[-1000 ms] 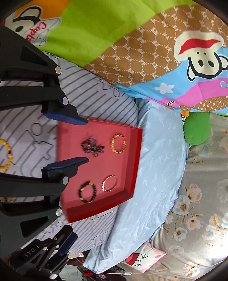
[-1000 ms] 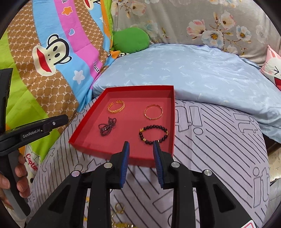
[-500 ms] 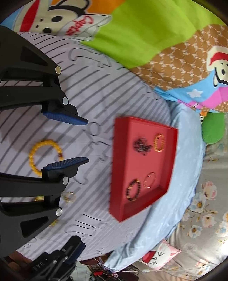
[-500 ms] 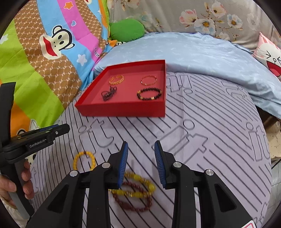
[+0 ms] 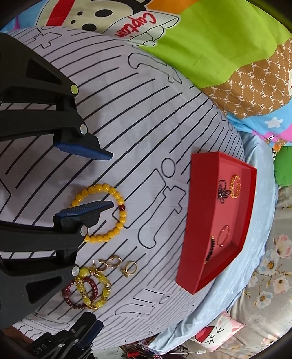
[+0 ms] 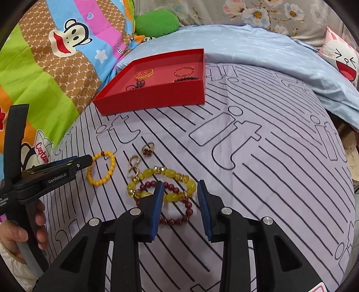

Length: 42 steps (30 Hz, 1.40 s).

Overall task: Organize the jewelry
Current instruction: 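Grasp the yellow bead bracelet with the left tool while the right tool grasps the yellow crystal bracelet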

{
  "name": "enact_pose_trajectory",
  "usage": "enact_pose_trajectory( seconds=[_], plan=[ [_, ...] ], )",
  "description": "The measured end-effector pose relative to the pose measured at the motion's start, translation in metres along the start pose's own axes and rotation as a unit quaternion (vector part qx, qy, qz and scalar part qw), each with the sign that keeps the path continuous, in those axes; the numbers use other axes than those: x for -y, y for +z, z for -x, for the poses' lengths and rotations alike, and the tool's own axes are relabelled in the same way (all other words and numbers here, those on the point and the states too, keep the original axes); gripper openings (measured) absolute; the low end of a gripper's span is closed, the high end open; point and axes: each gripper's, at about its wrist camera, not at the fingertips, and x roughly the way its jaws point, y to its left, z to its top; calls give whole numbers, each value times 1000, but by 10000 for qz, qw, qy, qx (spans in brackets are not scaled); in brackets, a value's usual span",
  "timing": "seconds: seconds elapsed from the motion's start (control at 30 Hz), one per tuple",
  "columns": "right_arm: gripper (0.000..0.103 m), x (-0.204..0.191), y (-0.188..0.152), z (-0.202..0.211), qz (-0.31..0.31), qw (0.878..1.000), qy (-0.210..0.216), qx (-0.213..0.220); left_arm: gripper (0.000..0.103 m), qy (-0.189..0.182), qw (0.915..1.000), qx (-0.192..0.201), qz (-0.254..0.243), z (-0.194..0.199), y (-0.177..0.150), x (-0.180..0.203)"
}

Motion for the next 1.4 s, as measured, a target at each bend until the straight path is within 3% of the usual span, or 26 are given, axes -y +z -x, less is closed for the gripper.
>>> enact_pose_trajectory(
  seconds=[0.37, 0.43, 0.57, 0.97, 1.2, 1.4],
  plan=[
    [30, 5, -1, -9, -20, 10000, -64, -65, 32, 243, 9994, 79, -230, -9, -3, 10],
    [30, 5, 0, -12, -6, 9999, -81, -64, 21, 267, 9992, 98, -284, -9, -4, 12],
    [30, 6, 3, -18, 11, 9999, -109, -72, 8, 306, 9989, 110, -336, -7, -6, 13],
    [28, 2, 7, -31, 203, 9997, -145, -80, 8, 203, 9994, 59, -264, -1, -15, 10],
    [14, -1, 6, -31, 159, 9997, 76, -175, 8, 179, 9995, 57, -258, -2, -15, 10],
    [14, -3, 9, -31, 127, 9997, 116, -188, 8, 148, 9996, 45, -219, -2, -15, 9]
  ],
)
